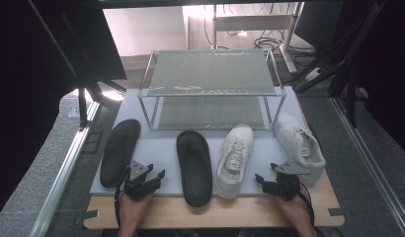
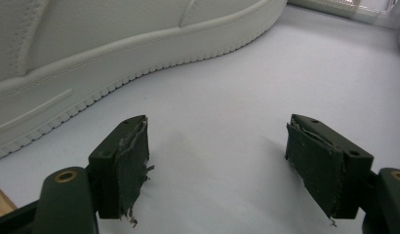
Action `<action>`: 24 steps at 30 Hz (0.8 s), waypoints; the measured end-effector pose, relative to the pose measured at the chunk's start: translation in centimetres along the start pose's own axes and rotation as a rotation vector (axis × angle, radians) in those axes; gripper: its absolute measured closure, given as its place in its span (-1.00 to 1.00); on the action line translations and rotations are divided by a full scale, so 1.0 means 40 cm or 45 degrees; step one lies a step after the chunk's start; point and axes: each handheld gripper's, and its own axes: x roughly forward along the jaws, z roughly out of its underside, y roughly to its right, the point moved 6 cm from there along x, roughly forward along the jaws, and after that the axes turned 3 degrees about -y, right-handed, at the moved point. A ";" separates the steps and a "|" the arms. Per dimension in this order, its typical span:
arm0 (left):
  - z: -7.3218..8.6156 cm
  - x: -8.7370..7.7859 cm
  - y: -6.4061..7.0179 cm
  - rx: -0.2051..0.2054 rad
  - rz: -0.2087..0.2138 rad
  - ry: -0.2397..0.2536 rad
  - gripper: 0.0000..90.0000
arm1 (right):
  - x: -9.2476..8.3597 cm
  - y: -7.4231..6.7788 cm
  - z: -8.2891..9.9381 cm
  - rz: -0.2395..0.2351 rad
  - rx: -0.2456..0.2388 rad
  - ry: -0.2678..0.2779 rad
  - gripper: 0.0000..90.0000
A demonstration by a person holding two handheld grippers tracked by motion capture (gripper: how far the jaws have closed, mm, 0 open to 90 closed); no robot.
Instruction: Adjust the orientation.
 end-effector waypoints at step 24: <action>-0.098 0.133 0.037 0.106 0.058 -0.174 0.99 | 0.000 0.000 0.000 -0.001 0.000 0.000 -0.46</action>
